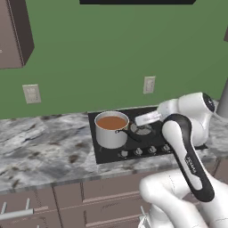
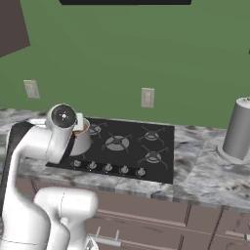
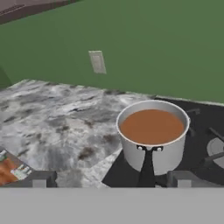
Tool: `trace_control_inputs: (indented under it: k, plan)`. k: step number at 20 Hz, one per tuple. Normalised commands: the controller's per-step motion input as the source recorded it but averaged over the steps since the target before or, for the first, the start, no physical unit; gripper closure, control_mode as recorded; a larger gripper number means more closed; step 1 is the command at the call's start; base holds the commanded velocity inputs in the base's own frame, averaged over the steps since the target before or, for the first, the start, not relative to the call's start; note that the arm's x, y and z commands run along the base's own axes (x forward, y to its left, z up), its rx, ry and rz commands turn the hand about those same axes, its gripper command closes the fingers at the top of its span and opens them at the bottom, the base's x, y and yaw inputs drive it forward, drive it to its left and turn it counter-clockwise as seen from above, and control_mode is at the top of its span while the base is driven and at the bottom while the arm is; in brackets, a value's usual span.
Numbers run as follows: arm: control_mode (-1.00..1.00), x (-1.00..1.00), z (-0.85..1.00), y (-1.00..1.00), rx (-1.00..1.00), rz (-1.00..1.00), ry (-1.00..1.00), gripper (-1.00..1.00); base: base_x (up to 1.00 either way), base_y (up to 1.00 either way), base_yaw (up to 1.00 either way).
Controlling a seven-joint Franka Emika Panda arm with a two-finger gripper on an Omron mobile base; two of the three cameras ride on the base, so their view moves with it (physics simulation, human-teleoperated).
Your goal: Pick up the sugar cube(s) and place them in the saucepan with hot chocolate.
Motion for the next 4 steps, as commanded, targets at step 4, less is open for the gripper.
trace_control_inputs:
  k: [4]
  plan:
    - [-1.0,-0.89,0.35,-0.32,0.21,0.0,0.0,-1.0,0.0,0.0,0.0]
